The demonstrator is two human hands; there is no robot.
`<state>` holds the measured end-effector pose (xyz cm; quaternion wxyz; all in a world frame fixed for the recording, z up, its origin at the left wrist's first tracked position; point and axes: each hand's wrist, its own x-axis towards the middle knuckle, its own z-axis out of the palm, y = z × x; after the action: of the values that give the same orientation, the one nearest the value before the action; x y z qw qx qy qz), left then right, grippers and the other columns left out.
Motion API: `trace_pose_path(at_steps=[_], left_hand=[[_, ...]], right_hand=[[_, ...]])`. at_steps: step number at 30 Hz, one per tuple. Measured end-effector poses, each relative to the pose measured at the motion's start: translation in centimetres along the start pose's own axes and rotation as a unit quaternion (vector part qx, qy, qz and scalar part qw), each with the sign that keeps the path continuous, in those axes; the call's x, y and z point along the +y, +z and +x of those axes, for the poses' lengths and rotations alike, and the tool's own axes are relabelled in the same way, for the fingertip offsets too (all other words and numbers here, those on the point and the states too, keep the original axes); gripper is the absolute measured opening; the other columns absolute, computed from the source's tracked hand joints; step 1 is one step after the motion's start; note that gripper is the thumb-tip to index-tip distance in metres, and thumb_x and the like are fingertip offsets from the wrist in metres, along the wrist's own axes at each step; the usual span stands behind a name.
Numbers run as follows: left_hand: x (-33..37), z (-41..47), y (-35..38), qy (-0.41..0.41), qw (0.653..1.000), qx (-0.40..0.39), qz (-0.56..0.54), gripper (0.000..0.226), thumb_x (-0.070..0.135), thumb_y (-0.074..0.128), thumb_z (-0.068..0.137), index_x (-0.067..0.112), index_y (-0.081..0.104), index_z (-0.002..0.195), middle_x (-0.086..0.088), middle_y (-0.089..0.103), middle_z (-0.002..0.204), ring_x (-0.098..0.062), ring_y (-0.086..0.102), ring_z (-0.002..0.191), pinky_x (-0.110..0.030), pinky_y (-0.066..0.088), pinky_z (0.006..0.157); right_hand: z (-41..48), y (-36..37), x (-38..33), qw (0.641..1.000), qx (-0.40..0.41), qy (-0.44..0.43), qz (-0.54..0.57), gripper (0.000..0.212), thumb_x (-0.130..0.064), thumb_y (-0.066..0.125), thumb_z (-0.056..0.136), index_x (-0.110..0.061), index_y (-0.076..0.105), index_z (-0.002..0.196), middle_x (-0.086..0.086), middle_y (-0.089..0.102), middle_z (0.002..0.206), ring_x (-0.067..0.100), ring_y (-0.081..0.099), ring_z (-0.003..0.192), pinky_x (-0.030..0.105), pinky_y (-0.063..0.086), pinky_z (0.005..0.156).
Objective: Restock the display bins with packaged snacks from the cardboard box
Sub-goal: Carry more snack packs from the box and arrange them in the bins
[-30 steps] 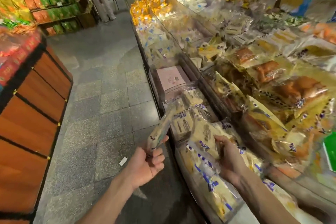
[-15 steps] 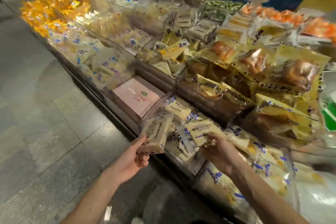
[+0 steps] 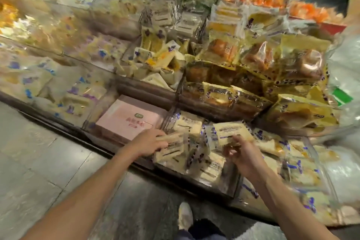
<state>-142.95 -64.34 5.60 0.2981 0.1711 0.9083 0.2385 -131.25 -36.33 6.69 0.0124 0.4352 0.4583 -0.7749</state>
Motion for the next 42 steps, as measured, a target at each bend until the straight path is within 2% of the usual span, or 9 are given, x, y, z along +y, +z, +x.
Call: trace_pose_path(at_steps=[5, 10, 14, 21, 25, 30, 33, 37, 42], left_hand=[[2.6, 4.6, 0.2, 0.058, 0.958, -0.142, 0.241, 0.027, 0.032, 0.067, 0.093, 0.024, 0.067, 0.119, 0.003, 0.066, 0.106, -0.017, 0.062, 0.098, -0.032, 0.047, 0.081], [3.9, 6.9, 1.7, 0.123, 0.855, -0.105, 0.493, 0.016, 0.027, 0.066, 0.094, 0.013, 0.069, 0.101, -0.008, 0.068, 0.119, -0.022, 0.066, 0.105, -0.035, 0.046, 0.072], [2.0, 7.9, 2.6, 0.154, 0.801, -0.055, 0.575, 0.026, 0.038, 0.069, 0.089, 0.016, 0.070, 0.102, -0.006, 0.064, 0.120, -0.024, 0.048, 0.122, -0.043, 0.039, 0.095], [0.3, 7.4, 3.2, 0.184, 0.859, -0.035, 0.476, 0.045, 0.033, 0.069, 0.090, 0.018, 0.057, 0.131, -0.006, 0.051, 0.141, -0.025, 0.040, 0.136, -0.047, 0.032, 0.110], [2.5, 5.6, 1.6, 0.088, 0.996, -0.025, -0.009, 0.028, 0.036, 0.064, 0.095, 0.021, 0.059, 0.118, 0.003, 0.068, 0.100, -0.008, 0.064, 0.088, -0.018, 0.048, 0.074], [3.6, 4.2, 0.8, -0.003, 0.921, -0.145, -0.362, 0.032, 0.034, 0.066, 0.092, 0.024, 0.054, 0.119, -0.002, 0.067, 0.110, -0.016, 0.070, 0.089, -0.029, 0.059, 0.065], [2.5, 4.3, 0.6, 0.033, 0.935, -0.100, -0.338, 0.031, 0.022, 0.076, 0.086, 0.035, 0.059, 0.109, -0.003, 0.067, 0.116, -0.018, 0.070, 0.096, -0.036, 0.061, 0.080], [0.5, 5.0, -1.1, 0.098, 0.982, -0.039, -0.155, 0.031, 0.023, 0.077, 0.086, 0.042, 0.060, 0.103, 0.013, 0.059, 0.116, -0.013, 0.060, 0.096, -0.022, 0.048, 0.071], [-0.4, 5.3, -0.5, 0.174, 0.982, -0.066, 0.039, 0.030, 0.023, 0.072, 0.089, 0.027, 0.061, 0.116, 0.009, 0.062, 0.100, -0.008, 0.055, 0.086, -0.012, 0.040, 0.067]], right_hand=[[1.4, 0.9, 0.3, 1.000, -0.016, -0.005, 0.005, 0.010, -0.009, 0.056, 0.099, -0.002, 0.061, 0.094, 0.012, 0.069, 0.077, 0.017, 0.066, 0.054, 0.025, 0.053, 0.047], [1.7, 1.5, 0.5, 1.000, -0.015, 0.008, 0.026, 0.019, -0.007, 0.056, 0.099, -0.002, 0.059, 0.117, 0.020, 0.074, 0.107, 0.029, 0.073, 0.085, 0.037, 0.060, 0.070], [1.3, 1.7, 0.6, 0.999, -0.005, 0.021, 0.038, 0.020, -0.007, 0.058, 0.099, -0.003, 0.059, 0.118, 0.019, 0.075, 0.105, 0.028, 0.072, 0.083, 0.032, 0.059, 0.059], [-0.4, 1.6, 2.1, 0.997, 0.027, 0.035, 0.068, 0.019, -0.001, 0.058, 0.095, 0.000, 0.059, 0.114, 0.023, 0.071, 0.110, 0.032, 0.070, 0.091, 0.039, 0.060, 0.071], [-1.5, 2.2, 2.6, 0.994, 0.006, 0.037, 0.106, 0.015, 0.004, 0.060, 0.089, 0.004, 0.061, 0.104, 0.024, 0.071, 0.102, 0.033, 0.070, 0.087, 0.044, 0.061, 0.079], [-2.5, 4.0, 4.4, 0.994, -0.070, 0.030, 0.077, 0.029, -0.001, 0.068, 0.082, 0.005, 0.064, 0.110, 0.022, 0.071, 0.101, 0.032, 0.069, 0.091, 0.043, 0.060, 0.080], [-3.0, 5.0, 5.6, 0.995, -0.092, 0.031, -0.004, 0.046, -0.010, 0.077, 0.074, 0.003, 0.064, 0.116, 0.020, 0.073, 0.108, 0.028, 0.071, 0.093, 0.038, 0.059, 0.078], [-1.5, 4.7, 7.3, 0.985, -0.007, -0.044, -0.167, 0.033, -0.027, 0.081, 0.079, -0.003, 0.071, 0.100, 0.006, 0.075, 0.091, 0.014, 0.065, 0.076, 0.030, 0.050, 0.069], [1.1, 5.5, 10.5, 0.887, 0.029, -0.134, -0.441, 0.016, -0.030, 0.079, 0.085, -0.019, 0.068, 0.081, -0.003, 0.070, 0.073, 0.008, 0.061, 0.065, 0.028, 0.051, 0.065]])
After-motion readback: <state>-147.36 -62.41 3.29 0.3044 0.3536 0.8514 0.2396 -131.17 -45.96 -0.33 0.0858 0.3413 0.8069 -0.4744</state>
